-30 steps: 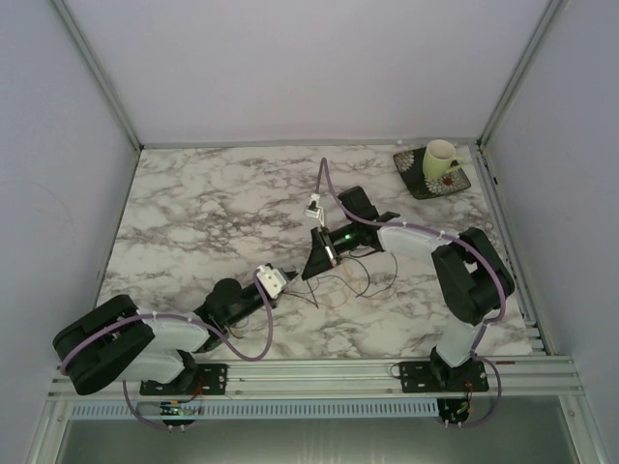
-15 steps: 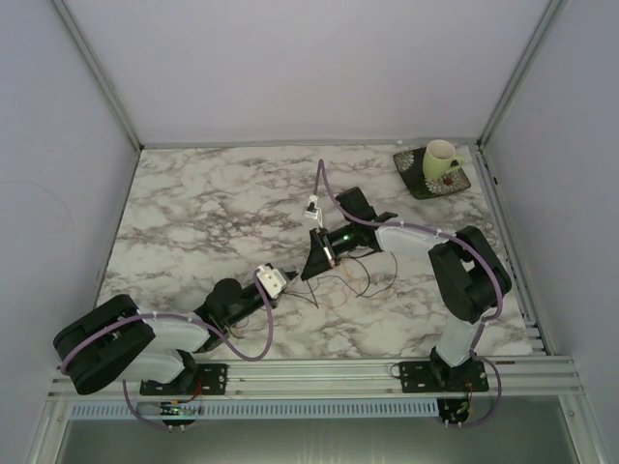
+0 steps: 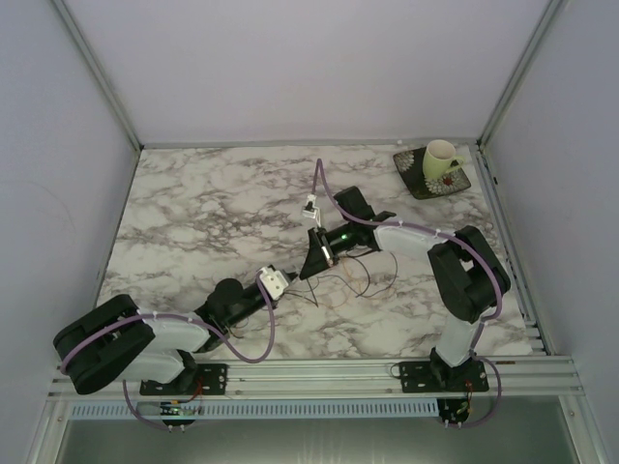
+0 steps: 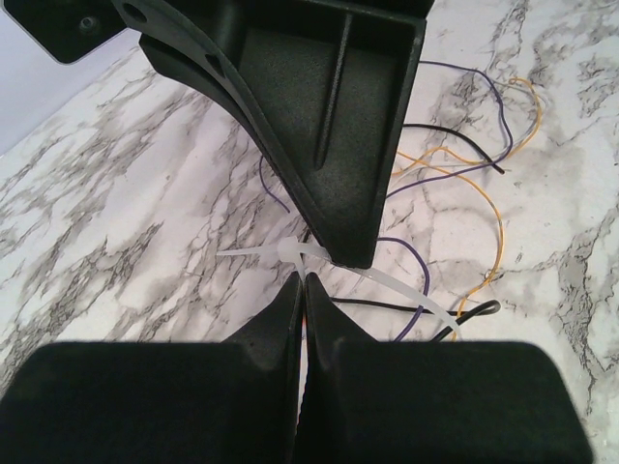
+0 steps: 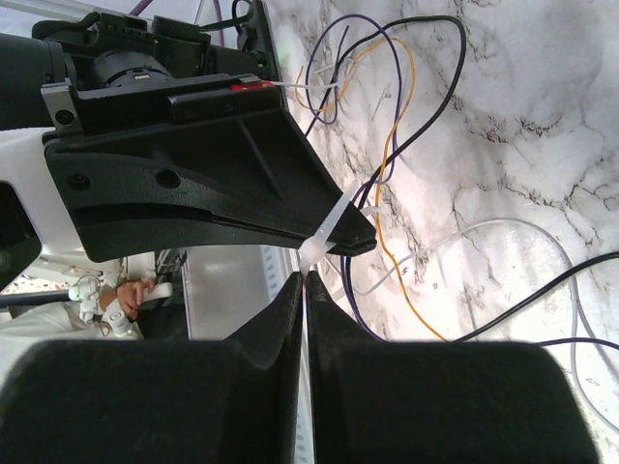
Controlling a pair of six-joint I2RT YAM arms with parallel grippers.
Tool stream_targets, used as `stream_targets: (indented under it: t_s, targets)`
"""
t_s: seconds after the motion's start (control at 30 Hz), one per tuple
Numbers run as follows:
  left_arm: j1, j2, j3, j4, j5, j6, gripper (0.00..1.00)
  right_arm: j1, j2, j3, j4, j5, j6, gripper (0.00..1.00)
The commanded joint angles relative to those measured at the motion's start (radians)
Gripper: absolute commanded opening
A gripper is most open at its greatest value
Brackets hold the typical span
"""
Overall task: Zip-tie the wires
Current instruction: Tie the cable at the center of the board.
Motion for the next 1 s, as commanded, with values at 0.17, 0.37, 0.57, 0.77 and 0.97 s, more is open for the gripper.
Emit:
stream_targets:
  t_s: [0.17,0.37,0.57,0.77,0.97]
  targets:
    - [-0.014,0.005,0.003,0.057,-0.024,-0.005,0.00,-0.009,-0.005,0.005,0.004,0.015,0.011,0.09]
    - [-0.014,0.011,0.011,0.057,-0.029,-0.014,0.00,0.007,-0.006,-0.004,0.011,0.028,0.008,0.15]
    - [-0.014,0.005,0.016,0.034,-0.042,-0.016,0.00,0.014,-0.003,-0.006,0.010,0.025,0.008,0.00]
    - [-0.019,-0.010,0.017,0.017,-0.014,0.004,0.00,0.008,-0.014,0.008,0.025,0.062,0.027,0.00]
    - [-0.050,-0.012,0.018,-0.025,-0.006,0.041,0.00,-0.020,-0.030,0.029,0.042,0.117,0.051,0.00]
